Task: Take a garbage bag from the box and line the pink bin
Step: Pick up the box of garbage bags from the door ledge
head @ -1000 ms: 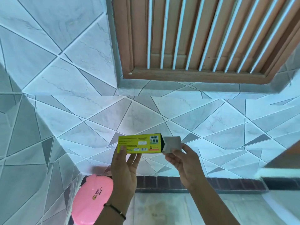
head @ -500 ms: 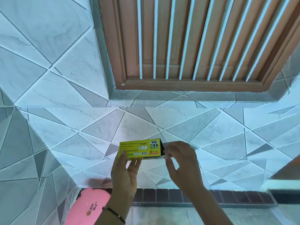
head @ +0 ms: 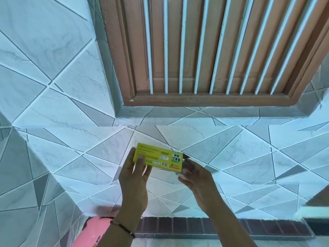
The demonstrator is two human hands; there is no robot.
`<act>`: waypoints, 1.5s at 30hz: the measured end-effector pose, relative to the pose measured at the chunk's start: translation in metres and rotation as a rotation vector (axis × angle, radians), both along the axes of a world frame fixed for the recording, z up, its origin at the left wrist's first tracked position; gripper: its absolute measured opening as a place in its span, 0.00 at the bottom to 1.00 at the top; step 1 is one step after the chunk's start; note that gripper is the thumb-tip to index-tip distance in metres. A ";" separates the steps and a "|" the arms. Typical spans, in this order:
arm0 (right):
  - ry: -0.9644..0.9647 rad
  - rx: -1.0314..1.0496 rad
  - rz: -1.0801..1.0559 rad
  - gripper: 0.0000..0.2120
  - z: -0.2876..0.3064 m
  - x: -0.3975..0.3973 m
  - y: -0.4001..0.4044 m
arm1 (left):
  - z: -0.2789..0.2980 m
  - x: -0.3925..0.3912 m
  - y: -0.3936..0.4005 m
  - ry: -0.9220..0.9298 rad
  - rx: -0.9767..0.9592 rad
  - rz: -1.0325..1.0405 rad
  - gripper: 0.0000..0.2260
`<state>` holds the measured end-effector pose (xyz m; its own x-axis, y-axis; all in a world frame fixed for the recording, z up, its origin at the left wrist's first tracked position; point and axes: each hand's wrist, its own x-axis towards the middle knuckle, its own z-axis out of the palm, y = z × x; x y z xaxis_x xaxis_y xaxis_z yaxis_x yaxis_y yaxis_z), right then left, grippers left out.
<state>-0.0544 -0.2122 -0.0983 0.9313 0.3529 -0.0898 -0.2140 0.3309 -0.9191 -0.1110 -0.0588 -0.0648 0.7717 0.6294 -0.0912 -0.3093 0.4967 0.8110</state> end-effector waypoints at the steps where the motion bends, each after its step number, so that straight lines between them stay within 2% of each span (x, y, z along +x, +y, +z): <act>1: 0.118 0.170 0.052 0.36 -0.004 0.003 0.000 | 0.011 0.003 -0.002 0.001 0.124 0.004 0.15; 2: 0.206 0.302 0.098 0.38 -0.008 0.005 0.001 | 0.020 0.006 -0.005 -0.007 0.243 -0.004 0.15; 4: 0.290 0.460 0.142 0.34 -0.011 0.009 0.004 | 0.035 0.011 -0.009 -0.020 0.431 -0.047 0.15; 6: 0.304 0.534 0.123 0.30 -0.010 0.014 0.007 | 0.042 0.016 -0.011 -0.014 0.501 -0.066 0.15; 12: 0.295 0.532 0.003 0.27 -0.003 0.034 -0.002 | 0.041 0.034 -0.001 -0.028 0.306 -0.015 0.14; 15: 0.309 0.509 -0.096 0.17 0.002 0.044 -0.013 | 0.039 0.046 0.020 -0.076 0.184 0.068 0.17; 18: 0.314 0.550 -0.178 0.09 0.006 0.056 -0.028 | 0.044 0.074 0.046 -0.130 0.054 0.150 0.09; 20: 0.289 0.553 -0.191 0.11 0.009 0.061 -0.036 | 0.051 0.101 0.055 -0.150 0.036 0.204 0.05; 22: 0.265 0.540 -0.189 0.13 0.014 0.064 -0.039 | 0.058 0.136 0.060 -0.123 0.049 0.252 0.05; 25: 0.243 0.521 -0.171 0.12 0.018 0.066 -0.040 | 0.056 0.188 0.066 -0.030 0.132 0.282 0.11; 27: 0.237 0.512 -0.159 0.11 0.019 0.067 -0.041 | 0.053 0.212 0.066 0.138 0.270 0.340 0.13; 30: 0.239 0.498 -0.158 0.10 0.019 0.068 -0.044 | 0.054 0.225 0.058 0.408 0.521 0.310 0.23; 36: 0.281 0.501 -0.181 0.09 0.017 0.071 -0.051 | 0.038 0.240 0.060 0.399 0.758 0.322 0.24; 42: 0.304 0.517 -0.124 0.10 0.019 0.065 -0.046 | 0.037 0.248 0.056 0.323 0.820 0.343 0.25; 45: 0.309 0.475 -0.083 0.12 0.020 0.058 -0.043 | 0.039 0.241 0.052 0.349 0.747 0.367 0.28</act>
